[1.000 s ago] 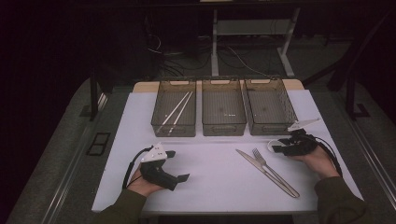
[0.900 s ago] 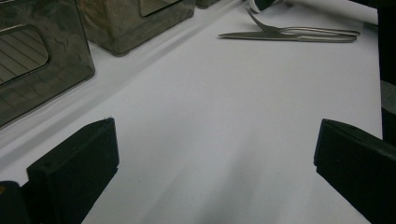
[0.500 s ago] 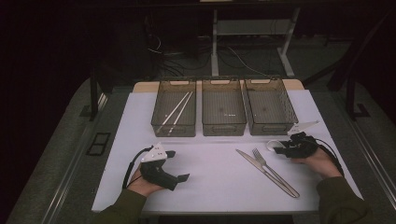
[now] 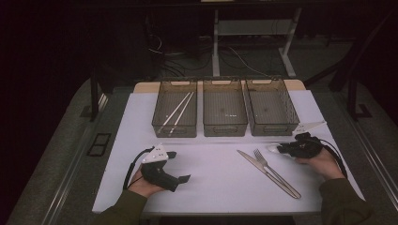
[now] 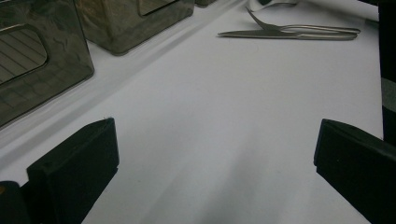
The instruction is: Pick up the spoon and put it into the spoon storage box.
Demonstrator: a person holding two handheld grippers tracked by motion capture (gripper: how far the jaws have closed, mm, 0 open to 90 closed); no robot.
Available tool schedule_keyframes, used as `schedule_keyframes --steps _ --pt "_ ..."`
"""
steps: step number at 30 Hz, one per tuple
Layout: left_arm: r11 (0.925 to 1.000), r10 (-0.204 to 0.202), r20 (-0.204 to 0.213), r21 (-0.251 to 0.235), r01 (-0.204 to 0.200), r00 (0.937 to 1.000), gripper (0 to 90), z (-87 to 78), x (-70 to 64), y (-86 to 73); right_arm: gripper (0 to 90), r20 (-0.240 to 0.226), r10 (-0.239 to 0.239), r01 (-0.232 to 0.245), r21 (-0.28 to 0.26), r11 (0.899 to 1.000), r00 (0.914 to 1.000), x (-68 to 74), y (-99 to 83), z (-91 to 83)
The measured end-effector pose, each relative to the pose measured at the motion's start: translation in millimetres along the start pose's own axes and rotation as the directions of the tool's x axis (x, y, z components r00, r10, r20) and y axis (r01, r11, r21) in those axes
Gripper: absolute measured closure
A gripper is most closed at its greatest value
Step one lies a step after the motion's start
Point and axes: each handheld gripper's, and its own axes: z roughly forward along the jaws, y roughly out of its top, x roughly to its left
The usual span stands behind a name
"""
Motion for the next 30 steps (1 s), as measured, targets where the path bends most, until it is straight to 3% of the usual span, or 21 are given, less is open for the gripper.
schedule_keyframes --steps 8,19,30 --pt "1.0000 0.003 0.007 -0.004 -0.003 1.0000 0.0 0.1 0.1 -0.2 81.4 0.012 0.013 -0.013 -0.010 1.000 0.9998 -1.3 1.2 -4.4" --pt "0.9993 0.036 0.021 -0.010 -0.036 0.9991 0.0 0.8 -0.2 -0.6 81.5 0.017 0.045 -0.044 -0.067 0.997 0.9988 2.1 9.4 -19.6" --pt "0.9995 0.032 0.027 -0.006 -0.032 0.9991 0.0 3.0 -0.6 -0.9 81.5 -0.005 0.064 -0.064 -0.152 0.986 0.9980 8.6 29.2 -35.3"
